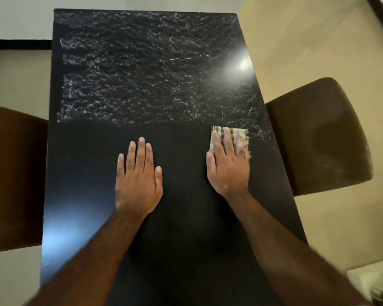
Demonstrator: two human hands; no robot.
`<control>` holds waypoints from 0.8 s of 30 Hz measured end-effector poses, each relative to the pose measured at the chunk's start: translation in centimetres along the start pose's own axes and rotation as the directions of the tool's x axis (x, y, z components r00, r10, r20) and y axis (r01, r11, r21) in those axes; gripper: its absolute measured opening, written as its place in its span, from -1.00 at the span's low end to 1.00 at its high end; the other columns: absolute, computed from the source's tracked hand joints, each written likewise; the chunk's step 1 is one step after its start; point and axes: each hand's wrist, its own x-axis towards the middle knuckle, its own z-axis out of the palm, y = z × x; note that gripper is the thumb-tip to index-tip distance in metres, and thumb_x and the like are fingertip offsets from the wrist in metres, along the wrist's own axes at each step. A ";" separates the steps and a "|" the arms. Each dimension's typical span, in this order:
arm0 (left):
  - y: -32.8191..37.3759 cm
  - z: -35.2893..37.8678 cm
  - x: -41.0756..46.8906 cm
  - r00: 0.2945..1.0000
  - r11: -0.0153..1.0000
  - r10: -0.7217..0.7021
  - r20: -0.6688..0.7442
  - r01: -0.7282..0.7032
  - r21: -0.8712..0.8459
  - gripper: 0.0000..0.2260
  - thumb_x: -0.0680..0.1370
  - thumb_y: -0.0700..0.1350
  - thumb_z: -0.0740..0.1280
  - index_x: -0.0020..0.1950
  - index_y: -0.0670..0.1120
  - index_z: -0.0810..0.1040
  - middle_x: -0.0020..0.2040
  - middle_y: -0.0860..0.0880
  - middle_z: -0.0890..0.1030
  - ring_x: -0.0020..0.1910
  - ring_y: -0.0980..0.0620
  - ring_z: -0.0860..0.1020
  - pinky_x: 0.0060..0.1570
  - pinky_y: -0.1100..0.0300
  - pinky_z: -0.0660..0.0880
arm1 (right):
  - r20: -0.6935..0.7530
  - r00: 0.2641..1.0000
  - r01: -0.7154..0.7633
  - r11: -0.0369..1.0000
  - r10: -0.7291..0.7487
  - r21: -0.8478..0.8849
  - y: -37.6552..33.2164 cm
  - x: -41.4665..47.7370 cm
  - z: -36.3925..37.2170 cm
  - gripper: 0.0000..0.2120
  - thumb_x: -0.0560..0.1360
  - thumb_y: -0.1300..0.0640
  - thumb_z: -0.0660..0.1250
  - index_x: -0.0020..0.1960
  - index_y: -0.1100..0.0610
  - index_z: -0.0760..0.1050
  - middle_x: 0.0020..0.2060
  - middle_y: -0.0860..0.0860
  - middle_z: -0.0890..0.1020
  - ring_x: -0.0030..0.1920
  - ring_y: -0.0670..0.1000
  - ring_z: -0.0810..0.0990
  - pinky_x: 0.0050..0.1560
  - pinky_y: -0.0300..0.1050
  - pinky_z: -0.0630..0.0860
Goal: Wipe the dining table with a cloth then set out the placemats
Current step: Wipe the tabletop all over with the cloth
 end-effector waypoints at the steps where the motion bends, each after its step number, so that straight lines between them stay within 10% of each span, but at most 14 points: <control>1: 0.4 0.0 0.1 1.000 1.000 0.008 0.001 -0.008 0.003 -0.34 0.77 0.15 -0.16 0.82 -0.15 -0.08 0.83 -0.14 -0.12 0.82 -0.16 -0.11 0.76 -0.26 0.01 | 0.022 1.000 -0.018 1.000 0.018 -0.009 0.3 -1.2 -0.3 -0.36 0.78 -0.21 0.01 0.82 -0.09 0.05 0.82 0.02 0.05 0.80 0.25 -0.05 0.70 0.37 0.20; 9: 7.2 0.4 1.6 0.995 0.994 0.104 0.010 -0.104 0.012 -0.35 0.78 0.13 -0.18 0.82 -0.16 -0.12 0.83 -0.14 -0.18 0.81 -0.14 -0.17 0.76 -0.26 -0.02 | 0.047 0.948 0.312 0.949 -0.315 0.048 2.4 -0.7 -0.2 -0.39 0.78 -0.21 0.05 0.81 -0.12 0.13 0.81 -0.01 0.08 0.81 0.21 -0.02 0.71 0.30 0.16; 18: 9.2 0.8 2.2 0.997 0.997 0.072 -0.016 -0.072 0.032 -0.34 0.78 0.14 -0.14 0.82 -0.16 -0.06 0.83 -0.14 -0.11 0.82 -0.15 -0.10 0.76 -0.28 0.01 | 0.027 0.991 -0.133 0.991 0.134 -0.014 11.2 0.9 -1.1 -0.34 0.77 -0.24 -0.08 0.83 -0.09 0.00 0.82 0.03 0.03 0.79 0.26 0.04 0.70 0.42 0.19; 24: 12.1 1.0 3.8 0.996 0.996 0.084 -0.038 -0.084 0.000 -0.35 0.77 0.12 -0.11 0.81 -0.18 0.01 0.83 -0.16 -0.06 0.81 -0.17 -0.06 0.75 -0.30 0.03 | 0.063 0.991 0.118 0.991 -0.122 0.061 5.2 -0.6 -0.5 -0.34 0.76 -0.23 0.07 0.81 -0.12 0.08 0.82 0.02 0.03 0.80 0.27 -0.03 0.71 0.35 0.12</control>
